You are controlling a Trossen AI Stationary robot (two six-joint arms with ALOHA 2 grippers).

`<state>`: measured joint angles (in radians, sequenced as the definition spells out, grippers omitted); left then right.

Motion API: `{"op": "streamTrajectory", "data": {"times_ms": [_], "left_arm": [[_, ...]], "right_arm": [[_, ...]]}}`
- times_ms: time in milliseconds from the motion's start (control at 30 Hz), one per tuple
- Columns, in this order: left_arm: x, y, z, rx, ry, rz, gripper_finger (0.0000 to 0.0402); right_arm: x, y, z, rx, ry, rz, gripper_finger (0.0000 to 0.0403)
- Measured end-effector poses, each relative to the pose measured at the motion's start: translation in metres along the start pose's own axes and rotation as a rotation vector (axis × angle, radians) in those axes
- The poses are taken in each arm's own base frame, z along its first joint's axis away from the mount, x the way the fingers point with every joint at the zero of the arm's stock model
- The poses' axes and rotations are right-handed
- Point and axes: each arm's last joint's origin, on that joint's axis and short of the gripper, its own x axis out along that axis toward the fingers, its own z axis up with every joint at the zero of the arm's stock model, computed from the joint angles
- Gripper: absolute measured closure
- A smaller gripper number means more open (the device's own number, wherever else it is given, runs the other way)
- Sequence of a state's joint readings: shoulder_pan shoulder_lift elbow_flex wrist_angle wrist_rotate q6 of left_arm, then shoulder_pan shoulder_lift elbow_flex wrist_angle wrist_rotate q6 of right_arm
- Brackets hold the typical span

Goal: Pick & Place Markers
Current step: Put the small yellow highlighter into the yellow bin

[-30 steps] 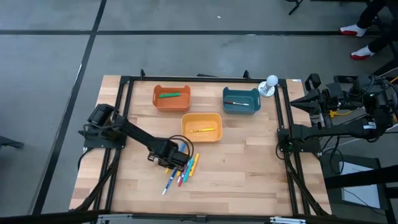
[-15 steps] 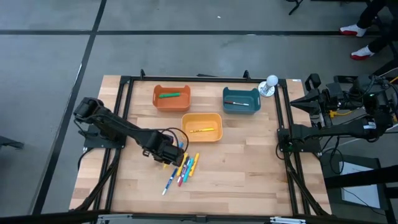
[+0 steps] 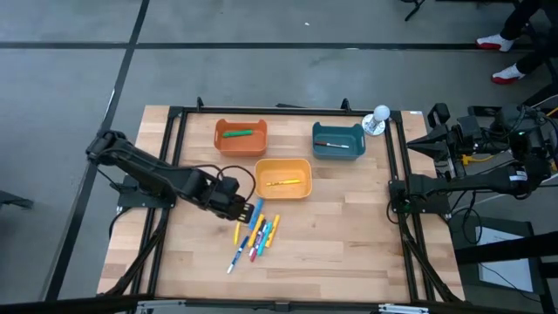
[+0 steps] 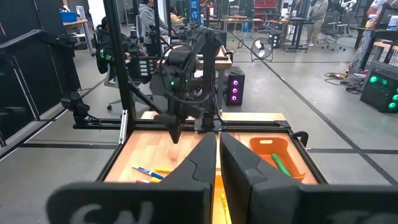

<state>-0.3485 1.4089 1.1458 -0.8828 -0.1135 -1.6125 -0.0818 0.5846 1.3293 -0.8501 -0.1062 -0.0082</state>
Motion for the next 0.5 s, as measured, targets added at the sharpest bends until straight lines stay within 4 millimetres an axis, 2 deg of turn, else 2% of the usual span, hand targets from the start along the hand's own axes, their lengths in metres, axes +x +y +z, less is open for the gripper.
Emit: {"op": "streamTrajectory", "data": {"times_ms": [200,500], "left_arm": [[-0.012,0.003,0.008,0.014,-0.036,-0.033,0.0401],[-0.014,0.004,0.014,0.018,-0.042,-0.04,0.0399]], "right_arm": [[0.0,0.0,0.0,0.0,0.001,0.0,0.0379],[0.0,0.0,0.0,0.0,0.001,0.0,0.0379]]}}
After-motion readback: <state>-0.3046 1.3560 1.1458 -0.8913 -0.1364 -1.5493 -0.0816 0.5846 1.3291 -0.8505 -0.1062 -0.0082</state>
